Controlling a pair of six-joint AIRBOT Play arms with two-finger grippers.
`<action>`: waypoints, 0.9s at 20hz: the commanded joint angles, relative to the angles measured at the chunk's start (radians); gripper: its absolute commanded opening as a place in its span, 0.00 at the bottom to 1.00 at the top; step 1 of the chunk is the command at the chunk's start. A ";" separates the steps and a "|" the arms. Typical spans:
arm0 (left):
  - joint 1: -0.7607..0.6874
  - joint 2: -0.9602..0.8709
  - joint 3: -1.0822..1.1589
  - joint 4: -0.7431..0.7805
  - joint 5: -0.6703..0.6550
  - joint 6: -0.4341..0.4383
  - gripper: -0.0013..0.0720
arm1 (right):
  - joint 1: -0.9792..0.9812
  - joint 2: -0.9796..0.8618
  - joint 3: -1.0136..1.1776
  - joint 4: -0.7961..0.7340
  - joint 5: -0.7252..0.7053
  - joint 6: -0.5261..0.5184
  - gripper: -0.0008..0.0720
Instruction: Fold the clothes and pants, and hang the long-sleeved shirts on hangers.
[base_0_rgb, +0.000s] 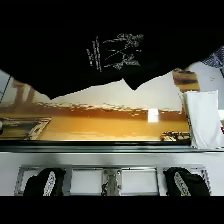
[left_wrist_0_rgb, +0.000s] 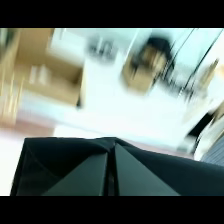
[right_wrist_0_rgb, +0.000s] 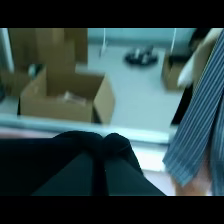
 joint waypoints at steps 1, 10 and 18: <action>0.001 0.163 0.039 0.034 0.002 -0.013 0.03 | 0.001 0.157 0.008 -0.003 -0.040 0.018 0.04; 0.001 0.023 0.039 0.069 -0.223 -0.051 0.03 | 0.005 0.069 0.008 -0.085 0.332 0.232 0.04; -0.086 -0.583 -0.209 0.062 -0.164 -0.025 0.03 | 0.036 -0.551 0.008 -0.106 0.593 0.231 0.04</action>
